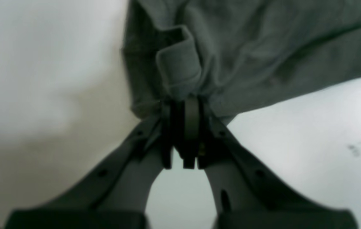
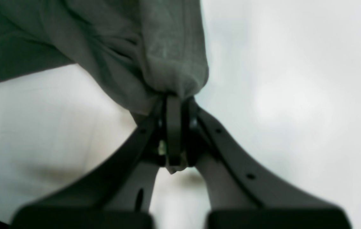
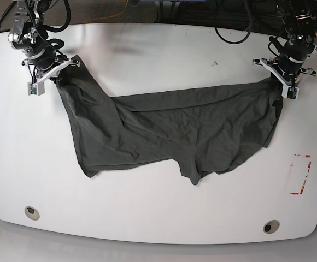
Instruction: Layout the t-shirt on the table in an organized manner, then fold the t-shirt properly
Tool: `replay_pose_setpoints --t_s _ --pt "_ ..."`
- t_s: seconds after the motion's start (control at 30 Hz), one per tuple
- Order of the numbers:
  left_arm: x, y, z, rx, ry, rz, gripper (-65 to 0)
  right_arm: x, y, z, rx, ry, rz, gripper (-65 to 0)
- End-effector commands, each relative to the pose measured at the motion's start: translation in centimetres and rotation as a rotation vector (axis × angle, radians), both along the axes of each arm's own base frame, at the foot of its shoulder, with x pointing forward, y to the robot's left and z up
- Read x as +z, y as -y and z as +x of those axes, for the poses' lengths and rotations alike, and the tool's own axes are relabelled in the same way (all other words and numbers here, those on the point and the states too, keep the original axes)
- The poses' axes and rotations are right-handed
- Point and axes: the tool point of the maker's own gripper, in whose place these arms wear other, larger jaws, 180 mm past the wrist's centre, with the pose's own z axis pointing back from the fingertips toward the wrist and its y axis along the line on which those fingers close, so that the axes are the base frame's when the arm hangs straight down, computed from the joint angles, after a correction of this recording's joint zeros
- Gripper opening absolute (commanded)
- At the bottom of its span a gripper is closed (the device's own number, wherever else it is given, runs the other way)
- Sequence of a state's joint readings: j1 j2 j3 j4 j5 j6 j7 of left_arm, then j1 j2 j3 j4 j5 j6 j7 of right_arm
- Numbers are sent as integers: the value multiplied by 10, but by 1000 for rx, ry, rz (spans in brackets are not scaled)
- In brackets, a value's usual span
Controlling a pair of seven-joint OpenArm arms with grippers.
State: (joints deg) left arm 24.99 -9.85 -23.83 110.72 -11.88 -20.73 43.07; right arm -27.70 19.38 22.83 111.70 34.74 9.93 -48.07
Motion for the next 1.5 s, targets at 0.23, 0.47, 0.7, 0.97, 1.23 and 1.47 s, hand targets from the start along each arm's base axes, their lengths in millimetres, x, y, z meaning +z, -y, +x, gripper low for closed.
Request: replay_pose_setpoints --t_s 0.23,0.47,0.7,0.97,1.23,1.47 --pt "-1 -13 -12 -27 -73 56 -446 3 3 -7 7 6 -14 -367" --pt "0 -21 -14 -33 -92 84 -247 -1 3 -14 7 -14 -14 -186" --pt "-2 -26 -13 -26 -100 87 -197 3 12 -13 -16 -4 -29 -173" --pt "20 -44 8 0 -30 124 -199 21 26 8 -52 70 -48 -169" --pt "52 -63 37 62 86 141 -196 41 23 38 -40 159 -43 -168" --pt "83 -85 54 133 186 156 -196 61 17 67 -24 243 -34 -168"
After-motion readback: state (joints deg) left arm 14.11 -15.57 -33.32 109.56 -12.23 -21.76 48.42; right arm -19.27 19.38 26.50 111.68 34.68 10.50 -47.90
